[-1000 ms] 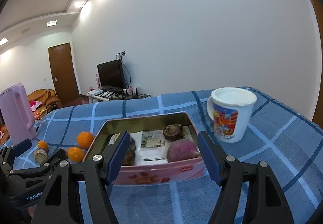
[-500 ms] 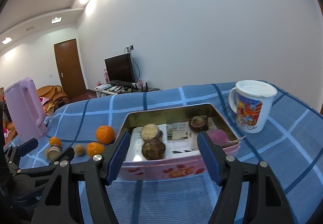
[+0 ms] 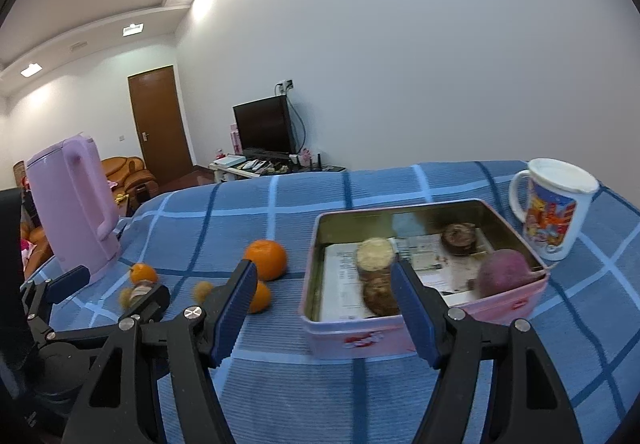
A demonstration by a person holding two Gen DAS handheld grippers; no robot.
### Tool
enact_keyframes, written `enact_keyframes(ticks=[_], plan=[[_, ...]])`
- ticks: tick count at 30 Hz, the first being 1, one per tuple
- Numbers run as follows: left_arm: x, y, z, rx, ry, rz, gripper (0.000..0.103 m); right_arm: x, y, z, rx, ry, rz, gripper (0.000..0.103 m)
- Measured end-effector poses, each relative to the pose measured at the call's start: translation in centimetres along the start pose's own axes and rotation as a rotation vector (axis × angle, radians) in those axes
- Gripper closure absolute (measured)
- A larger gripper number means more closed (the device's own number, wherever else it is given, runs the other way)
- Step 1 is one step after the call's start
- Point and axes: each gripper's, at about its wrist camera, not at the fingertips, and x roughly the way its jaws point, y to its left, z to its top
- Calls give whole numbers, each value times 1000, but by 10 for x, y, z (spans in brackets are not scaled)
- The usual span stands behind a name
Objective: Organize fruits
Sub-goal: 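Grasp the oval orange with the right tool while the left tool approaches a small brown fruit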
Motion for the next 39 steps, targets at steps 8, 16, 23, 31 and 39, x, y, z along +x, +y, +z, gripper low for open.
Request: enact_keyframes(ticks=[8,16,23,31,39], plan=[[7,22,1,-20,9,28,0,7,17,0,-16,7,22,32],[26,63,3,-40,34,116,0,13,27,0,-48,29,15,32],[47,125,0,-181,110,169,0,34,41,-2,-89,125,30,32],[52,141,-2,-194,130,186,1,68,62,-2,-105,238,57,33],[56,139,2,-141,149,216,1,103,71,-2,-126,346,26,43]])
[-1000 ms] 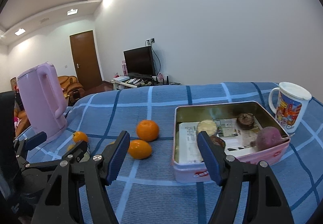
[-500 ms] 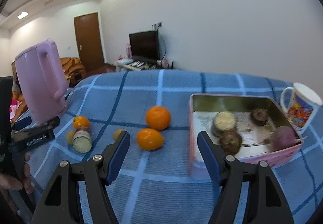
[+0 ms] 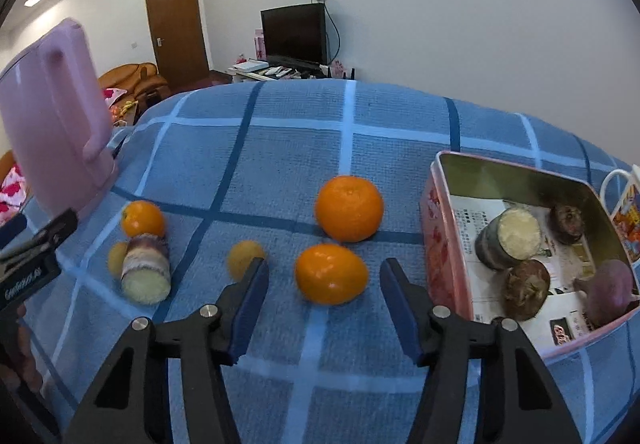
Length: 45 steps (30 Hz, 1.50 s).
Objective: Organize fruits
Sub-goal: 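Grasp the oval orange with the right tool while the left tool approaches a small brown fruit, then grasp the small brown round fruit with the left tool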
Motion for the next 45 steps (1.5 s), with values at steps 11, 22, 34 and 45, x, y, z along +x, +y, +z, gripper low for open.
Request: enact_keyframes(ticks=[11,22,34,45], plan=[[4,-7,2,92,14,4,1,10,16,1,-97,47,-79,43],[6,-17,-1,148,50,-116,1,22,8,2,-54,114,48,59],[16,-42,-3,207,106,-238,6,9,-8,-15,87,102,191,59],[47,-56,0,189,219,-317,37,20,8,-8,38,111,175,59]])
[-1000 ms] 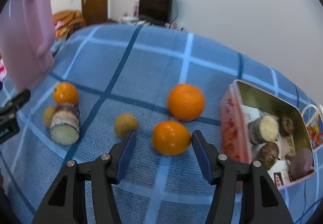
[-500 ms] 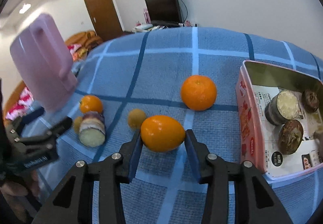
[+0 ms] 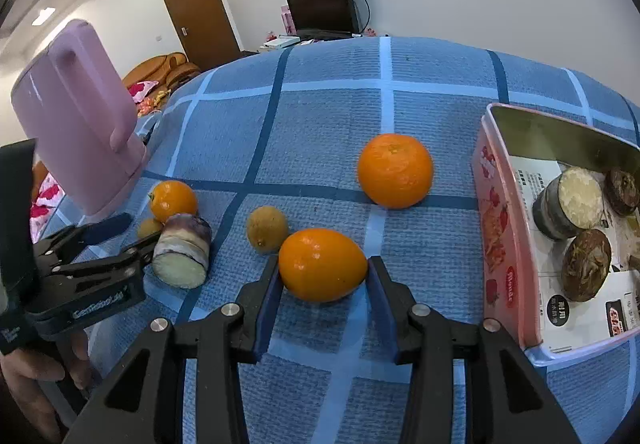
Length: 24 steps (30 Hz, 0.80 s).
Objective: Organize fruits
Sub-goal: 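Grasp the small brown round fruit with the left tool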
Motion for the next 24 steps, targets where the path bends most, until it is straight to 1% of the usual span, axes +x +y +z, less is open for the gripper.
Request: enact_keyframes(ticks=[3,5,7,10,11,12,14,15,17,18,20,22,24], plan=[[-3,4,-1,-16,-8,-20,41,-1,3,-2,-16,-2,12,59],[-8,9,-4,-35,-19,-43,49,-4,4,-2,-24,-15,18,59],[-11,13,-5,-48,-32,-58,64,-8,5,-3,-27,-38,20,59],[-18,15,-7,-52,-57,-43,70,-14,6,-4,-29,-74,31,59],[-21,17,-9,-51,-68,-41,71,-20,6,-4,-32,-105,45,59],[-25,16,-10,-50,-84,-44,74,-20,6,-4,-32,-105,45,59],[-33,18,-14,-51,-119,-57,74,-26,7,-5,-34,-137,50,59],[-39,19,-15,-55,-146,-54,74,-30,6,-6,-36,-158,55,59],[-43,21,-12,-62,-172,-45,74,-40,7,-8,-49,-207,82,59],[-46,23,-12,-68,-186,-46,74,-40,7,-8,-49,-207,82,59],[-50,28,-13,-80,-205,-68,74,-44,9,-10,-57,-223,78,59],[-61,33,-18,-86,-244,-114,74,-47,9,-11,-51,-234,66,59],[-72,32,-20,-76,-297,-126,74,-51,7,-14,-38,-244,59,59]])
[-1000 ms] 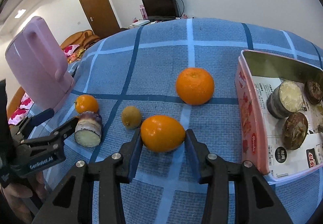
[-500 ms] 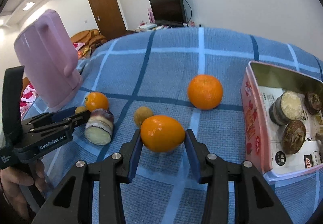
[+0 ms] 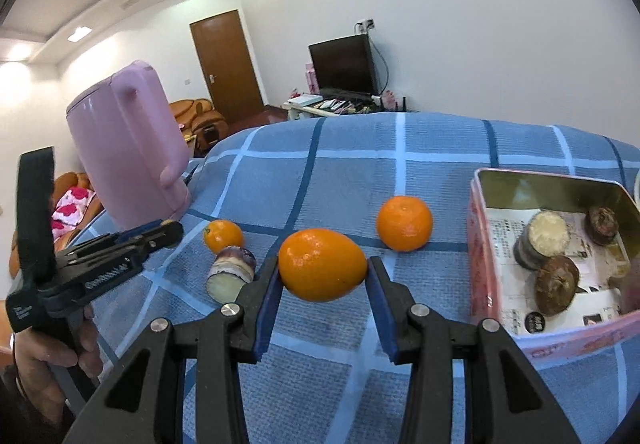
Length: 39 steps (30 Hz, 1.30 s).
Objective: Organize fruits
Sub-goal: 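Grasp the small brown round fruit with the left tool, then carry the orange in the right tool and brown fruit in the left toward the tin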
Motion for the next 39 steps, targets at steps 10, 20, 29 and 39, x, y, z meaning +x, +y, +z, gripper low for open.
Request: enact_keyframes(ticks=[10,20,29,39], plan=[[-14,-24,-2,56,-100,26,74,-16,4,-5,-26,-58,-24,59],[-12,-27,-5,21,-112,76,74,-30,12,-8,-94,-120,-99,59],[-16,-34,-9,15,-120,102,74,-37,13,-11,-113,-134,-107,59],[-20,-51,-14,51,-130,119,74,-45,11,-17,-115,-138,-113,59]])
